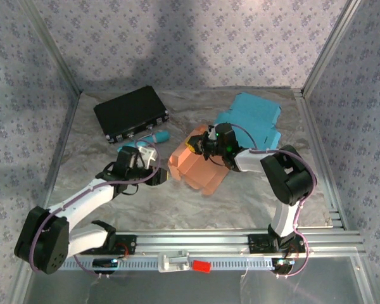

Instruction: Fold the paper box

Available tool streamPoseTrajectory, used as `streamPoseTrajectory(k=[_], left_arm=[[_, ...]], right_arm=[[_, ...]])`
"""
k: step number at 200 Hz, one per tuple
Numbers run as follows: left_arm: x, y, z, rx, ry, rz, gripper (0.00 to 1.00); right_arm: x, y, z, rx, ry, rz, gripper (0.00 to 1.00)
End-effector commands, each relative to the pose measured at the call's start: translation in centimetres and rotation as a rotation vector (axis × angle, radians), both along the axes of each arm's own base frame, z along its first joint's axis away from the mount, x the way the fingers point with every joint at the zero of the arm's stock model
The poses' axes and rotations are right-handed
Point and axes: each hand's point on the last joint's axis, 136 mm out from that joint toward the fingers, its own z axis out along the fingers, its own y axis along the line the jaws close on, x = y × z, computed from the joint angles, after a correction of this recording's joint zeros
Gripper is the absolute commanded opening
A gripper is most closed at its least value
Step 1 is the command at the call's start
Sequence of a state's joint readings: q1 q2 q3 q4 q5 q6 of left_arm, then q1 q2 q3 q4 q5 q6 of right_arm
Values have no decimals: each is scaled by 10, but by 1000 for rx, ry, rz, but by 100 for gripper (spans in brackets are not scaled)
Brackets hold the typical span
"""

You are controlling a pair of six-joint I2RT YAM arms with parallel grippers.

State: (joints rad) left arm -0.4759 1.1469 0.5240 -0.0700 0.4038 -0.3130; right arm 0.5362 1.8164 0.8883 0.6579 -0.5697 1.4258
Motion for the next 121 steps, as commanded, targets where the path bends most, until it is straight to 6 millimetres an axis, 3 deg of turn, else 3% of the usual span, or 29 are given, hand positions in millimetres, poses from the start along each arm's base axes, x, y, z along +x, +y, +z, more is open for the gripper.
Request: streamPoseTrajectory(k=[1,51,121], left_arm=[[-2,-13,-4,-12,-18,-39,56],[6,-24,-10,17,-32,-35,55],[20,-33,-16,63,-56,-8,43]], right_arm=[[4,5,8,31,-12,18,0],[4,5,9,45,-9,15,0],[2,9,8,89,-37,5,0]])
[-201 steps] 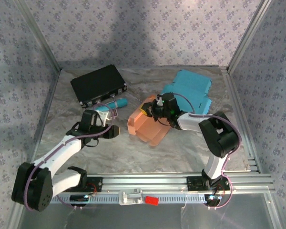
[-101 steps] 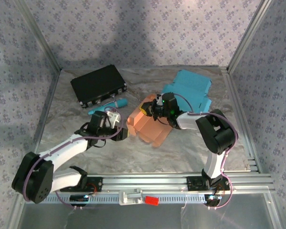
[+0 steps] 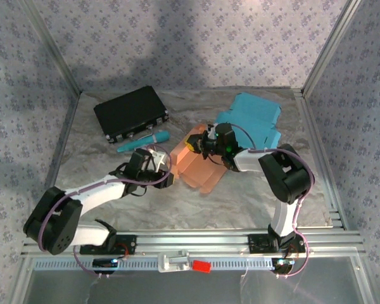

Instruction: Fold the paper box

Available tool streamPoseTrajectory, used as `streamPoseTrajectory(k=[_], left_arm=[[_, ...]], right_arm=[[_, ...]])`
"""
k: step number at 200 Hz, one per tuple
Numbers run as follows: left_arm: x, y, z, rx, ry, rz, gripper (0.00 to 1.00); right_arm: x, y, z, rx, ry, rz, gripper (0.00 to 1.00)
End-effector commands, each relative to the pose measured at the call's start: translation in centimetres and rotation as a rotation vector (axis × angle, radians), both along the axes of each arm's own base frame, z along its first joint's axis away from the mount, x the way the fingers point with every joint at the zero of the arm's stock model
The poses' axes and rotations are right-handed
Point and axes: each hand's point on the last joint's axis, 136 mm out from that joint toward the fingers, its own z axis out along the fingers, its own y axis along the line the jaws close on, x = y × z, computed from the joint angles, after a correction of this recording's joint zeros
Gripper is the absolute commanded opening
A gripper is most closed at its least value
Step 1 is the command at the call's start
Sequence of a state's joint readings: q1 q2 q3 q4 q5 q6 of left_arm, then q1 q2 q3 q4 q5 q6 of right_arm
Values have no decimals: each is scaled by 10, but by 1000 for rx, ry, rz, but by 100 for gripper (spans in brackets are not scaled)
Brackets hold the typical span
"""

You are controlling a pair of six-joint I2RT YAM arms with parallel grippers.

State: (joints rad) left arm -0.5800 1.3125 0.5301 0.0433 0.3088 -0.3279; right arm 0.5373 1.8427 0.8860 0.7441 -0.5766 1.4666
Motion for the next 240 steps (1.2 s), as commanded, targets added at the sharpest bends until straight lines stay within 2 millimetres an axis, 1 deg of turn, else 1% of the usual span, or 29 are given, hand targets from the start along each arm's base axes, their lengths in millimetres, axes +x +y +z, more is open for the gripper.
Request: streamPoseTrajectory(k=[1,43,60,83,112,135,154,179,214,240], left_arm=[[18,-11,17,-14,-72,17,43],[27,-11,15,32,-99,69,42],[29,-14,11,29,-82,73,39],[32,-18,12,14,-82,79,38],[36,-19,10,21,-83,105,35],[40,-19,10,8,-90,139,37],[42,-20,9,-1,-88,155,39],[40,-17,4,3,-83,167,41],[40,-15,1,5,-83,182,41],[42,-12,0,5,-88,207,41]], right_arm=[[-2,5,3,42,-25,8,0],[-6,8,-3,48,-15,11,0],[-7,8,-7,46,-2,10,0],[-7,9,-5,51,-6,12,0],[-7,9,-5,52,-3,11,0],[-6,9,-5,55,-8,2,0],[-7,9,-3,64,-48,-19,0],[-9,14,-5,75,-86,-11,0],[-9,18,0,103,-137,-20,0],[-12,21,-5,111,-161,-18,0]])
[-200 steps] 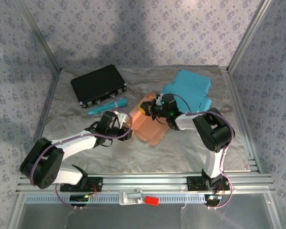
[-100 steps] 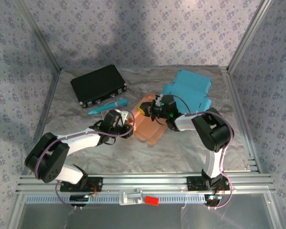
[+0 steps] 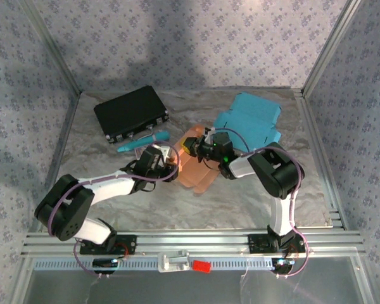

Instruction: Fold the paper box

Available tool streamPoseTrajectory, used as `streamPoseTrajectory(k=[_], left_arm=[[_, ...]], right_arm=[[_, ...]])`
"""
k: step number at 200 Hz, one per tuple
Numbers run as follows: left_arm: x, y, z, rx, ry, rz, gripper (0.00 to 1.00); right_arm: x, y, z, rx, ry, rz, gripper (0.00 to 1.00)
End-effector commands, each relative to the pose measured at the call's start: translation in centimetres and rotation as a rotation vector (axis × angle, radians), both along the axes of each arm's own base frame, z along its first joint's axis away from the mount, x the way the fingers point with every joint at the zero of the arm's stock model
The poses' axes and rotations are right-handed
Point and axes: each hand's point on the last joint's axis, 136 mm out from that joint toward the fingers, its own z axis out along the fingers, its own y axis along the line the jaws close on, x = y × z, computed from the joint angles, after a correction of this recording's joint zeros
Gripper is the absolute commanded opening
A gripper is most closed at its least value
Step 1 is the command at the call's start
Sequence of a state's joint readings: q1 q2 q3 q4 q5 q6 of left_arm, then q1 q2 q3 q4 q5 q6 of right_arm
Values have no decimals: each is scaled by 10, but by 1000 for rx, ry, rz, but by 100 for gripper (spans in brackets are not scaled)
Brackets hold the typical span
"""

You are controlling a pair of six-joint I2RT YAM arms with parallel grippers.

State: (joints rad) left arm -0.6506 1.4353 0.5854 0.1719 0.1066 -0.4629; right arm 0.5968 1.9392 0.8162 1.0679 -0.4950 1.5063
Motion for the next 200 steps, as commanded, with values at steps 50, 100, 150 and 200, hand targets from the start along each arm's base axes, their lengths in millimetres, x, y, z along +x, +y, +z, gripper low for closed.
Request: streamPoseTrajectory(k=[50,100,150,200], left_arm=[[12,5,4,-13,-53,79,41],[19,6,9,-6,-79,137,44],[18,8,7,-3,-86,163,44],[16,6,2,19,-80,176,42]], right_arm=[[-11,3,-11,10,-46,3,0],[-10,1,-13,15,-76,-35,0],[-13,5,-15,5,-126,-68,0],[-12,0,-10,5,-151,-109,0]])
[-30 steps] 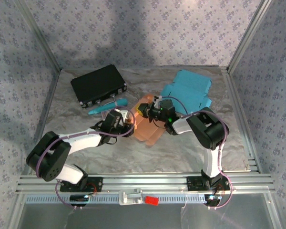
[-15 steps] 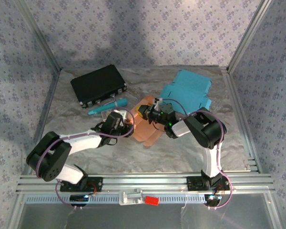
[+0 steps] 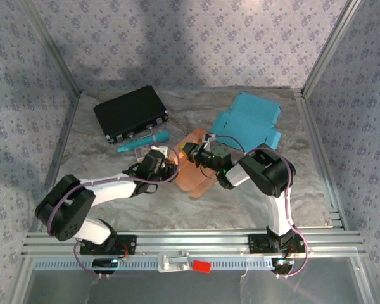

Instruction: Fold the paper box

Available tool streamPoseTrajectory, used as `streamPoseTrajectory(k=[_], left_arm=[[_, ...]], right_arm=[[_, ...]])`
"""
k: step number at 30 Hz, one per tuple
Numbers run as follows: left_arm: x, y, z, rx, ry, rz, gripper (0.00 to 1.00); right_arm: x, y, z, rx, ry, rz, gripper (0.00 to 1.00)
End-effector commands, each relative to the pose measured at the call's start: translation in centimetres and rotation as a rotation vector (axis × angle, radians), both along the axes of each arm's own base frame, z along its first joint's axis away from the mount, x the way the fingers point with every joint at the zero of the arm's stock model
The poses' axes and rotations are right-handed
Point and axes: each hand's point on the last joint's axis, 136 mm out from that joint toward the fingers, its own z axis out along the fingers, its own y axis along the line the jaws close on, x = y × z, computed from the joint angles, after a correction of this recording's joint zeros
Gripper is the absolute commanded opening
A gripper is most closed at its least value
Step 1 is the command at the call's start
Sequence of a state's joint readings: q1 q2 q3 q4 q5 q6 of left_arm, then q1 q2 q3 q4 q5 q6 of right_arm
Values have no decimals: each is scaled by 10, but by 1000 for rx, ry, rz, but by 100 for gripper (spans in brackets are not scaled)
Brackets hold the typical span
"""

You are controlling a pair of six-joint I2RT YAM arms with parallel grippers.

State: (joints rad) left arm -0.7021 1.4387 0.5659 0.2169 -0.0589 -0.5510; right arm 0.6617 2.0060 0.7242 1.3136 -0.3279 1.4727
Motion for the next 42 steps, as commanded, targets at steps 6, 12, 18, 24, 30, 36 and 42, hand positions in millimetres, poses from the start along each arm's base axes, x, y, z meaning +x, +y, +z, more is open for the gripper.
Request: streamPoseTrajectory(k=[6,12,18,24,30,36,42], left_arm=[[10,-5,4,30,-37,65,37],[14,-4,5,44,-58,146,31],[25,-10,3,66,-57,175,28],[35,-14,4,92,-62,212,27],[37,-12,-3,126,-43,239,19],[38,-9,-1,152,-43,244,0],[40,-9,5,182,-38,241,0]], right_arm=[[2,-2,10,-17,-52,-49,0],[6,-1,18,7,-49,-71,0],[7,-3,16,16,-29,-101,0],[9,-5,15,19,-20,-129,0],[12,-8,14,32,4,-149,0],[17,-15,14,32,35,-173,0],[19,-13,15,38,63,-181,0]])
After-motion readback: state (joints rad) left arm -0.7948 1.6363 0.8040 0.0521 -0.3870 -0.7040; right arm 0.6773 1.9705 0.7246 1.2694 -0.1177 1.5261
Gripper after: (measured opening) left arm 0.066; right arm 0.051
